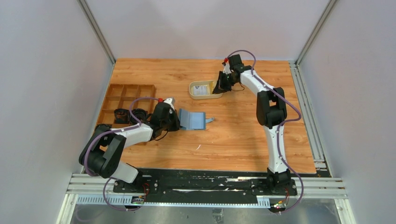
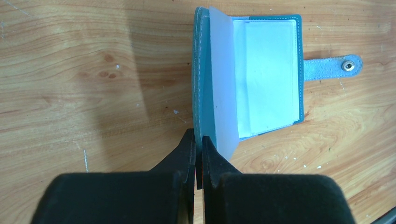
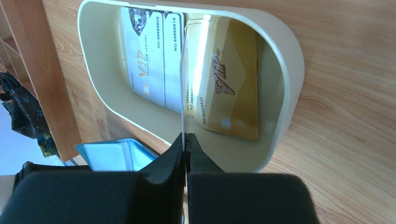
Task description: Take the credit cards out of the card holder
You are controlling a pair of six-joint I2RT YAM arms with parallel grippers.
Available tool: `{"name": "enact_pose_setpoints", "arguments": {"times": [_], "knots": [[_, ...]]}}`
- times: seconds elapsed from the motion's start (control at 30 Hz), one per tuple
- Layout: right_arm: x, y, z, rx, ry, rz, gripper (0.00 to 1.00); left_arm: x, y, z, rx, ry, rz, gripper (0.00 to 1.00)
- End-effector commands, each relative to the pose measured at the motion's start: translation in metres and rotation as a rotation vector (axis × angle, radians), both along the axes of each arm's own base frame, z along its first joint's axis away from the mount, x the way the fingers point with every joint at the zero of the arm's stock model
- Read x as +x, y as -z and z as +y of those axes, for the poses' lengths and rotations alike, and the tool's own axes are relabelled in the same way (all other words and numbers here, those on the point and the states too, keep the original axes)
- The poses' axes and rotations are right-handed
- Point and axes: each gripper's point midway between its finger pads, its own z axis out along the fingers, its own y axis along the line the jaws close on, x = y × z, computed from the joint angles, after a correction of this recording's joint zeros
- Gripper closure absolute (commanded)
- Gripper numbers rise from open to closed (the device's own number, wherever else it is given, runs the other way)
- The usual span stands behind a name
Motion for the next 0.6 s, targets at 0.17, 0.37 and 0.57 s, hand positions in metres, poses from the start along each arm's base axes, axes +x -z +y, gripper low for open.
{"name": "enact_pose_setpoints", "arguments": {"times": [0.17,0.37,0.57], "knots": [[-0.001,0.009,-0.011,-0.018,0.018,0.028,0.88,-0.042,0.043,0.027,0.141,0.015,0.166,1.0],[0.007,-0.005,-0.024,-0.067,0.031,-0.005,0.78,-0.041,0.044,0.027,0.146,0.015,0.166,1.0],[0.012,-0.026,-0.052,-0.228,0.075,-0.057,0.46,-0.04,0.048,0.023,0.136,0.025,0.18,1.0]]}}
